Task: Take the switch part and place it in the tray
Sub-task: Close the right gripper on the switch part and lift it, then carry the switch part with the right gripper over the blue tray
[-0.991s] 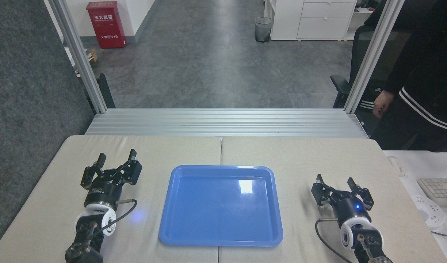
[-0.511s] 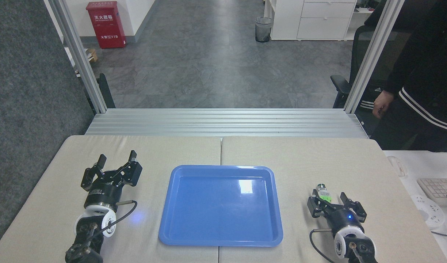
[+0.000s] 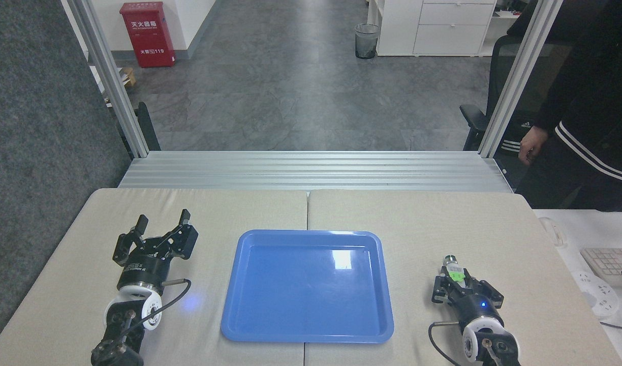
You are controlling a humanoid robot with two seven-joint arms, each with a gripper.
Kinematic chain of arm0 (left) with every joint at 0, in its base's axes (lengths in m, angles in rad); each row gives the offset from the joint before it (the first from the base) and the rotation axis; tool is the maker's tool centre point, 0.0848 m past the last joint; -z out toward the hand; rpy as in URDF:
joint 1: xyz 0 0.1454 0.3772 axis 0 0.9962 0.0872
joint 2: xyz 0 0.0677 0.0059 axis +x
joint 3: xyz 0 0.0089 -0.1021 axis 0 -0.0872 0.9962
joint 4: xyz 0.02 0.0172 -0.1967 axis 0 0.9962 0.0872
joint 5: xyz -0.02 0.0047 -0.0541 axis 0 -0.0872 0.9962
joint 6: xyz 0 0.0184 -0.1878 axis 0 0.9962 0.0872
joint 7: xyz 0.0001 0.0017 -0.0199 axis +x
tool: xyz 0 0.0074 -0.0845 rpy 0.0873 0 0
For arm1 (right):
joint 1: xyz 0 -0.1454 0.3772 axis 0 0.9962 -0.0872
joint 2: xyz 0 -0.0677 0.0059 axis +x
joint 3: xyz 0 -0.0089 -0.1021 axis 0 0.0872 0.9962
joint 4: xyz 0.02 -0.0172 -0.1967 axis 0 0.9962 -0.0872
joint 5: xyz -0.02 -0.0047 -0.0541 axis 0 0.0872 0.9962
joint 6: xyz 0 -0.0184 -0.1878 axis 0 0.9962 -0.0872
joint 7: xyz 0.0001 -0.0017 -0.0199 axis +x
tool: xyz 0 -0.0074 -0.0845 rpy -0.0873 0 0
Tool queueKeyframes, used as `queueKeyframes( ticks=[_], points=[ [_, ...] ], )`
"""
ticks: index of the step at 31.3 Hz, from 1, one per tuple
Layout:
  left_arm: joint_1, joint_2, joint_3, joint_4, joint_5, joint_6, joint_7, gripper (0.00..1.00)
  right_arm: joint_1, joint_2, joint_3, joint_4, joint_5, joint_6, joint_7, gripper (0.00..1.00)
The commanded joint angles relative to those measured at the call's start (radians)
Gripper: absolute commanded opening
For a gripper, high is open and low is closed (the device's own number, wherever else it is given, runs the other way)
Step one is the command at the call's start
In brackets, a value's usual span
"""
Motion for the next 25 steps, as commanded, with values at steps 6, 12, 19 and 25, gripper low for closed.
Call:
queueKeyframes(
  ticks=[6, 12, 19, 25],
  points=[
    [0.000, -0.001, -0.001, 0.002, 0.000, 0.000, 0.001, 1.00, -0.028, 0.007, -0.073, -0.096, -0.014, 0.000, -0.085, 0.00],
    [0.000, -0.001, -0.001, 0.000, -0.001, 0.000, 0.000, 1.00, -0.043, 0.012, -0.093, -0.186, -0.012, 0.006, -0.156, 0.00],
    [0.000, -0.001, -0.001, -0.002, -0.001, -0.002, 0.000, 1.00, -0.019, 0.050, 0.051, -0.246, 0.009, 0.047, -0.158, 0.00],
    [0.001, -0.001, -0.001, -0.002, -0.003, -0.003, 0.000, 1.00, 0.015, 0.112, 0.235, -0.380, 0.115, 0.047, -0.072, 0.00]
  ],
)
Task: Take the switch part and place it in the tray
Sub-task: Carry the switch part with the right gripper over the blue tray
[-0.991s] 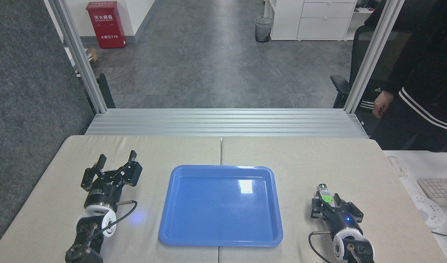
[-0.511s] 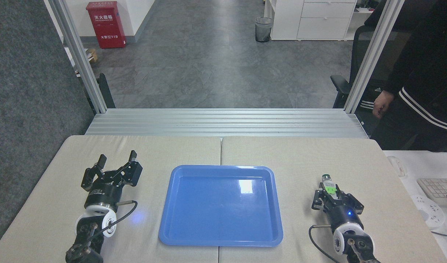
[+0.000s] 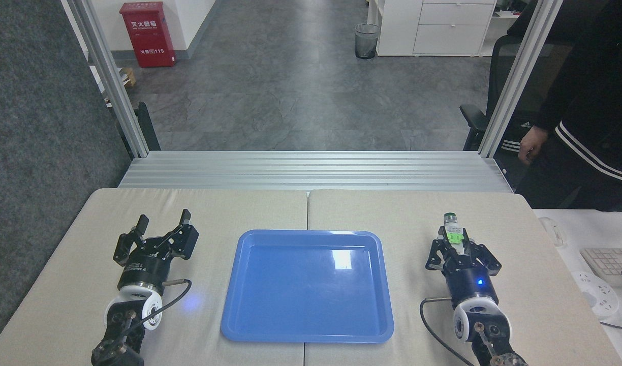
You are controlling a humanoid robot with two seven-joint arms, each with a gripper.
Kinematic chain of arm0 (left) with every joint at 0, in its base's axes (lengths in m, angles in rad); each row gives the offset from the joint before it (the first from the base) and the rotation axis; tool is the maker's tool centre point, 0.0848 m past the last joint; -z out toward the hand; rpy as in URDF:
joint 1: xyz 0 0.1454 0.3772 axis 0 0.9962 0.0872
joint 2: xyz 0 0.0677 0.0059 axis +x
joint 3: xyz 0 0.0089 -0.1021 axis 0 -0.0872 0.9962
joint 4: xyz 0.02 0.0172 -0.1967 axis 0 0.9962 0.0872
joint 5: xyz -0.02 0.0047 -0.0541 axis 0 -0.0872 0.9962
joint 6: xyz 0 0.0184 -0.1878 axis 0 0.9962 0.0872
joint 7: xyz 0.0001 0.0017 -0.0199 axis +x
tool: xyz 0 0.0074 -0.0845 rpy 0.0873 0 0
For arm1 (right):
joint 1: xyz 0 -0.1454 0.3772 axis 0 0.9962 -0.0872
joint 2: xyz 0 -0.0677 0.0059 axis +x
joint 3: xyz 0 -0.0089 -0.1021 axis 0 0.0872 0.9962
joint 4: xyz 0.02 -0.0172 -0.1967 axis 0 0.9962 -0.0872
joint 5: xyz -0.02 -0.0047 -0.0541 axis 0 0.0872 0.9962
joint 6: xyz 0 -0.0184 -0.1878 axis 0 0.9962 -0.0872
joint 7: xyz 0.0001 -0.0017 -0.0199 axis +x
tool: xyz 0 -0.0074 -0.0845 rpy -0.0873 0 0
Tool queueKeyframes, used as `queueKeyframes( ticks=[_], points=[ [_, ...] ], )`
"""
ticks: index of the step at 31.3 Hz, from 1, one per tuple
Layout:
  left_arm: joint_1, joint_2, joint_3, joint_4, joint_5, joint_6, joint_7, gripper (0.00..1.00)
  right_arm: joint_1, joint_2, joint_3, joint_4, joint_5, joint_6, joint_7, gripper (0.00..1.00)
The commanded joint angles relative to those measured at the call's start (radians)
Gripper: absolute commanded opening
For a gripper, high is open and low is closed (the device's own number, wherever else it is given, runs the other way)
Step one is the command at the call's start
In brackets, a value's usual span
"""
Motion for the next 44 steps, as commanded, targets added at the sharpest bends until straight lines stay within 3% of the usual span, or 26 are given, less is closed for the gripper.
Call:
queueKeyframes(
  ticks=[1, 5, 17, 23, 29, 31, 34, 35, 39, 44],
  points=[
    [0.000, 0.000, 0.000, -0.001, -0.002, -0.001, -0.001, 1.00, 0.029, 0.097, 0.240, -0.223, 0.111, 0.007, 0.093, 0.00],
    [0.000, 0.000, 0.000, -0.003, -0.002, -0.001, -0.001, 1.00, 0.033, 0.159, 0.312, -0.225, 0.132, -0.022, 0.118, 0.00],
    [0.003, -0.005, 0.000, -0.003, -0.003, 0.002, -0.004, 1.00, 0.058, 0.217, 0.430, -0.150, 0.203, -0.074, 0.268, 0.00],
    [0.006, -0.005, 0.000, -0.015, -0.003, 0.004, -0.004, 1.00, 0.058, 0.240, 0.426, -0.056, 0.278, -0.057, 0.308, 0.00],
    [0.004, -0.002, 0.000, -0.015, -0.002, 0.004, -0.004, 1.00, 0.058, 0.242, 0.420, -0.041, 0.280, -0.031, 0.326, 0.01],
    [0.004, -0.002, 0.000, -0.015, 0.000, 0.004, -0.004, 1.00, 0.058, 0.243, 0.421, -0.038, 0.280, -0.026, 0.328, 0.11],
    [0.004, -0.003, 0.000, -0.015, 0.000, 0.004, -0.004, 1.00, 0.058, 0.243, 0.424, -0.029, 0.278, 0.007, 0.328, 0.63],
    [0.004, -0.003, 0.000, -0.015, 0.000, 0.004, -0.004, 1.00, 0.058, 0.243, 0.424, -0.027, 0.276, 0.023, 0.326, 0.74],
    [0.004, -0.003, 0.000, -0.015, 0.000, 0.004, -0.004, 1.00, 0.050, 0.248, 0.406, -0.027, 0.263, 0.041, 0.317, 0.97],
    [0.003, -0.003, 0.000, -0.015, 0.000, 0.004, -0.004, 1.00, 0.030, 0.271, 0.310, -0.038, 0.234, 0.043, 0.297, 0.97]
  ],
)
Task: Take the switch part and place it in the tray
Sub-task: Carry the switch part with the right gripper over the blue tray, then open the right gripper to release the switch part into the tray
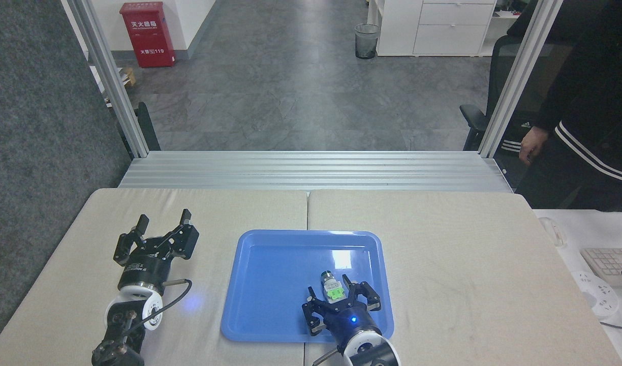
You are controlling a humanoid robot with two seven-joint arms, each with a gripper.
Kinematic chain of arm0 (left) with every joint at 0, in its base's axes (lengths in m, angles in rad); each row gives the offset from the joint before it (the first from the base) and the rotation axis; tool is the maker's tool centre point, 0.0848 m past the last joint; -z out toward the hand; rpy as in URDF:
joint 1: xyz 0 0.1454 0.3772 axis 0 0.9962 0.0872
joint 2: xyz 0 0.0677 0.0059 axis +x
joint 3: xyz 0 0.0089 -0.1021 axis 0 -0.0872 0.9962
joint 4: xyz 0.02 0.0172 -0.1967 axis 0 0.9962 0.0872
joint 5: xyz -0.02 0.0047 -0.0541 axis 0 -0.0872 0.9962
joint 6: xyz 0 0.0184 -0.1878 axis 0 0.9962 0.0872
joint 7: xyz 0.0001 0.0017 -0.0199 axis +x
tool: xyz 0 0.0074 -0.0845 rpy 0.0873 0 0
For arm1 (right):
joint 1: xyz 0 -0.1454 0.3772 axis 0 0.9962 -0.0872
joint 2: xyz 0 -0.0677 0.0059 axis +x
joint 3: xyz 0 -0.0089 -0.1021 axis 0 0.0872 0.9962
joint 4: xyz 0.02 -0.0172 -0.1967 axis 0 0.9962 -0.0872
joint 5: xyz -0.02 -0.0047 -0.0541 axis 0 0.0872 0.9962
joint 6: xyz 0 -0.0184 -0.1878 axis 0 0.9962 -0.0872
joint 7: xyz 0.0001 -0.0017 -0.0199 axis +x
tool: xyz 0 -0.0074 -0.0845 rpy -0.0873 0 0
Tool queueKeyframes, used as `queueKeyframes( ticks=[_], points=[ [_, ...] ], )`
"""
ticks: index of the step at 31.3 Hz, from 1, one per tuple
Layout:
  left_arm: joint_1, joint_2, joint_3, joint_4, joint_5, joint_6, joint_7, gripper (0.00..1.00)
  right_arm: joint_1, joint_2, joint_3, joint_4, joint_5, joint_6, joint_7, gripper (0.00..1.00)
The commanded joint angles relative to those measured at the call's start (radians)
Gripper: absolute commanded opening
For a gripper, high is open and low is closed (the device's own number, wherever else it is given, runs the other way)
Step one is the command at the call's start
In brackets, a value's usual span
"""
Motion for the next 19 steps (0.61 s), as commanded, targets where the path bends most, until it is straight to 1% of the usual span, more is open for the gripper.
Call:
queueKeyframes(
  ticks=[1, 3, 7, 8, 9, 10, 14, 15, 17, 19],
  points=[
    [-0.003, -0.001, 0.000, -0.003, 0.001, -0.001, 0.000, 1.00, -0.044, 0.063, -0.075, 0.018, -0.025, 0.018, -0.044, 0.97],
    [-0.003, -0.001, 0.000, -0.003, 0.001, -0.001, 0.000, 1.00, -0.084, 0.067, -0.133, 0.006, -0.032, 0.036, -0.110, 0.97],
    [-0.001, -0.001, 0.001, -0.003, 0.001, -0.001, 0.001, 1.00, -0.137, 0.055, -0.240, 0.004, -0.065, 0.033, -0.218, 0.98],
    [-0.001, -0.001, 0.002, -0.003, 0.001, -0.001, 0.001, 1.00, -0.154, 0.043, -0.260, 0.004, -0.080, 0.033, -0.236, 0.98],
    [-0.001, 0.001, 0.002, -0.003, 0.004, -0.001, 0.003, 1.00, -0.168, 0.022, -0.274, 0.004, -0.095, 0.033, -0.244, 0.98],
    [-0.001, 0.001, 0.003, -0.002, 0.004, -0.001, 0.003, 1.00, -0.177, -0.012, -0.289, 0.004, -0.117, 0.033, -0.247, 0.98],
    [0.002, 0.002, 0.008, -0.002, 0.007, -0.001, 0.003, 1.00, -0.185, -0.147, -0.334, 0.003, -0.228, 0.032, -0.264, 0.98],
    [0.002, 0.002, 0.009, 0.000, 0.007, -0.002, 0.001, 1.00, -0.185, -0.172, -0.334, 0.003, -0.252, 0.032, -0.279, 0.97],
    [0.002, 0.001, 0.011, 0.000, 0.007, -0.004, 0.001, 1.00, -0.182, -0.225, -0.336, 0.003, -0.279, 0.024, -0.345, 0.97],
    [0.002, 0.001, 0.011, 0.000, 0.007, -0.005, 0.001, 1.00, -0.175, -0.276, -0.342, 0.003, -0.289, 0.003, -0.414, 0.97]
  ],
)
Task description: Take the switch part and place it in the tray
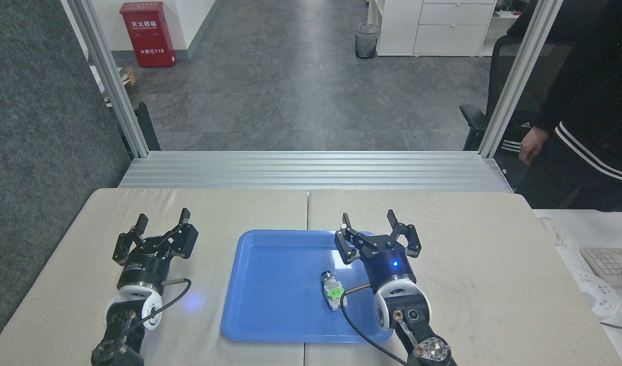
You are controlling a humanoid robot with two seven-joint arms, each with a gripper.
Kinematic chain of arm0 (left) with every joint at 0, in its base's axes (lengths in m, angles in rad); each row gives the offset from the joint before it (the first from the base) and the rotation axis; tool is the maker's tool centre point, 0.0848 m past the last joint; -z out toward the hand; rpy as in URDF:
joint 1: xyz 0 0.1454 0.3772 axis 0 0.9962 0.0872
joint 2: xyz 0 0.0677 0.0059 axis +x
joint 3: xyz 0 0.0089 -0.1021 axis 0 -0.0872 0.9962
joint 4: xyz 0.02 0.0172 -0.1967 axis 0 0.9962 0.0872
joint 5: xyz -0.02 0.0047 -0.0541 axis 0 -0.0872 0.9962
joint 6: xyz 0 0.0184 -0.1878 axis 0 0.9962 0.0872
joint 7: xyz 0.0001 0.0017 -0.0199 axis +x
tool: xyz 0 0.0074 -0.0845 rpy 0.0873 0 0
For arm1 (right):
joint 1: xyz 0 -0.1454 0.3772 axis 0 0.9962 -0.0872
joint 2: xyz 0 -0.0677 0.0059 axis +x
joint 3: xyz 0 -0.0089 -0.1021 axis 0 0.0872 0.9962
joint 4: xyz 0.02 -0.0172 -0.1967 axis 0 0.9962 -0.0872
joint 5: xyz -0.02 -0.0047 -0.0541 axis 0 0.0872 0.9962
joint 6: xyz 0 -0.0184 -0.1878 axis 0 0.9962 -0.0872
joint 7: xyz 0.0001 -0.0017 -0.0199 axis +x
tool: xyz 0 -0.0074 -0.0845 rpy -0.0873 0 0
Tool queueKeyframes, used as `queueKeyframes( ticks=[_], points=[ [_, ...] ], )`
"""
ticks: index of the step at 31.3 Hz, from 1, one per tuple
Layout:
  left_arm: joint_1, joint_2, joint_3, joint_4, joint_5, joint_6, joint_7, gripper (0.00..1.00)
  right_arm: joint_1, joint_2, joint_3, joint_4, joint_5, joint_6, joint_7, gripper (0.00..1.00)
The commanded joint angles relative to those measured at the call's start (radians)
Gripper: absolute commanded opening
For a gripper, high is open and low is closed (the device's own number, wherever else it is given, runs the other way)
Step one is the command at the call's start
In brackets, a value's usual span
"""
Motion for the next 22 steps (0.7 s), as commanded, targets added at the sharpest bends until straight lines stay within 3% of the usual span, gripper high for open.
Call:
queueKeyframes(
  ticks=[1, 7, 10, 22],
  points=[
    [0.002, 0.001, 0.008, 0.001, 0.003, -0.005, 0.001, 1.00, -0.026, -0.244, -0.167, 0.001, -0.130, -0.039, -0.121, 0.97],
    [0.002, 0.001, 0.008, 0.004, 0.003, -0.005, -0.001, 1.00, 0.004, -0.320, -0.245, 0.009, -0.254, -0.108, -0.116, 0.97],
    [0.002, 0.001, 0.006, 0.003, 0.001, -0.005, -0.001, 1.00, 0.021, -0.349, -0.244, 0.009, -0.262, -0.127, -0.115, 0.97],
    [0.002, 0.001, 0.003, -0.002, 0.000, -0.005, -0.007, 1.00, 0.029, -0.341, -0.244, 0.099, -0.257, -0.127, -0.073, 0.97]
  ],
)
